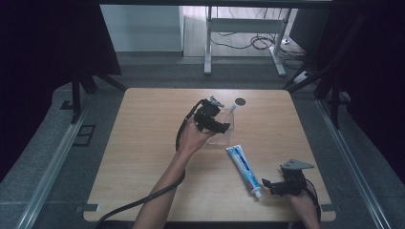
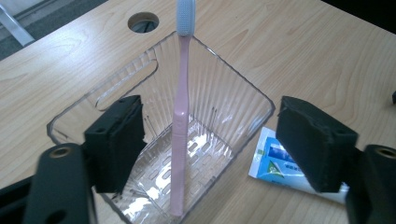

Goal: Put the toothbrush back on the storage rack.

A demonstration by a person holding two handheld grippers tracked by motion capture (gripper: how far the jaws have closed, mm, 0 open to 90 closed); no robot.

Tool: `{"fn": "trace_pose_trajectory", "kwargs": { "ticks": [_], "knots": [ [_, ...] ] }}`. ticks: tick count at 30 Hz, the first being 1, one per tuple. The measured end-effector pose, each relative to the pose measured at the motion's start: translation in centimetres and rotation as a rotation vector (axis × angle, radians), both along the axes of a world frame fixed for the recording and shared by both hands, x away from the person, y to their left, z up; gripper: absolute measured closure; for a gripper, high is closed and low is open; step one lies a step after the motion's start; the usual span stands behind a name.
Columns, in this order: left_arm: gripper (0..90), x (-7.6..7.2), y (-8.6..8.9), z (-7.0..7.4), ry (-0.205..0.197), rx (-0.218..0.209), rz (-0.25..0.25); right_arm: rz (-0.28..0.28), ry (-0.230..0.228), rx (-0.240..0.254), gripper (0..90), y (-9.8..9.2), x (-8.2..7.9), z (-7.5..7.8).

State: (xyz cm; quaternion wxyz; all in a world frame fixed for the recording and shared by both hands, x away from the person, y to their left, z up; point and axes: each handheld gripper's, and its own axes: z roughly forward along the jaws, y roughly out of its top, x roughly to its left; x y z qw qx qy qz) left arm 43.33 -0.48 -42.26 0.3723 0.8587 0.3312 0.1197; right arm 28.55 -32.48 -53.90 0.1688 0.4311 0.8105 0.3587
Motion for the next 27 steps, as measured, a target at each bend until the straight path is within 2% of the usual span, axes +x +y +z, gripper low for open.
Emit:
{"fn": "trace_pose_trajectory", "kwargs": {
  "ticks": [8,27],
  "knots": [
    [14.0,-1.0,1.2,0.0,0.005,-0.007,-0.014,0.0,-0.005,-0.002,0.3,0.0,0.0,0.0],
    [13.0,-3.6,4.0,0.0,-0.031,-0.02,-0.039,-0.002,-0.005,-0.002,0.3,0.1,-0.1,0.0]
  ]
}}
